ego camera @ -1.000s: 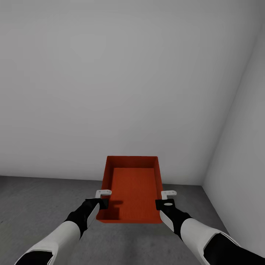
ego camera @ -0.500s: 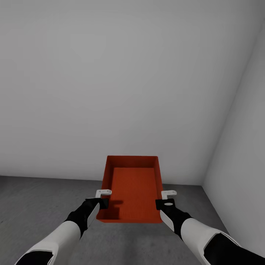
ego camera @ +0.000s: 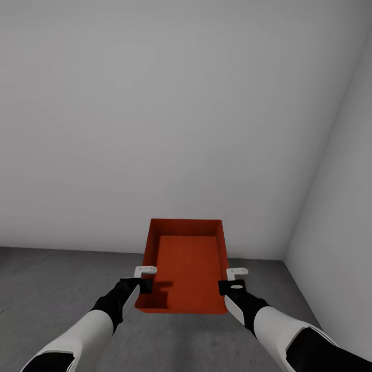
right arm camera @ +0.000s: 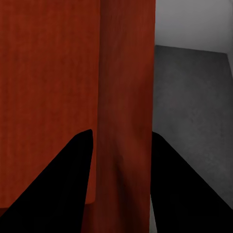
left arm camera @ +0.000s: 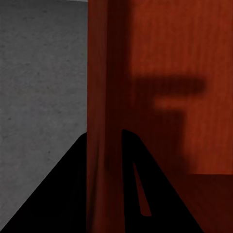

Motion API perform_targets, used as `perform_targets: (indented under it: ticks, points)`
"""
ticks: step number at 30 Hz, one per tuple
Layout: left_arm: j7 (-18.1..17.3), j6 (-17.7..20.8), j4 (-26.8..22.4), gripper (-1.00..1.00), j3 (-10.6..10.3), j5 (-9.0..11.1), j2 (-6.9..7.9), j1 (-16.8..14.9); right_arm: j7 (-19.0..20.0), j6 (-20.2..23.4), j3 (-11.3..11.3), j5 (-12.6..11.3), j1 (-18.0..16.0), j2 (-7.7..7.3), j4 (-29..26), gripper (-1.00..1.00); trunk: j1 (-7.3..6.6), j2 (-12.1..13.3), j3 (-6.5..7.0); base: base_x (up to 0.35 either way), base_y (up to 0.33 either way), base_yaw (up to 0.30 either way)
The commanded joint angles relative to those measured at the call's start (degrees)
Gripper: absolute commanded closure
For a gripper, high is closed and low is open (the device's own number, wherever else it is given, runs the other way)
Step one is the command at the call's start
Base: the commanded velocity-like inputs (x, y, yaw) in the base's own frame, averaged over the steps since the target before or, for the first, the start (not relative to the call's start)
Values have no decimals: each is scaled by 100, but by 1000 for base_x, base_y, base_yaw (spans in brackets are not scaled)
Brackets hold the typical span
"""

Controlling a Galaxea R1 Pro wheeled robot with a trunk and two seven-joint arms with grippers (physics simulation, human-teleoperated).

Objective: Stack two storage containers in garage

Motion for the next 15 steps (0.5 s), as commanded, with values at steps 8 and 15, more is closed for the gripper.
perform_targets:
  ticks: [8, 15]
  points:
    - [46, 40, 18, 100, -14, 101, -28, 1, -125, 37, -76, 164, -9, 2, -22, 100, 179, -335, -156, 0, 0, 0]
    - [46, 47, 18, 100, -14, 101, -28, 1, -123, 40, -77, 158, -9, 18, -22, 100, 333, -616, -302, 0, 0, 0]
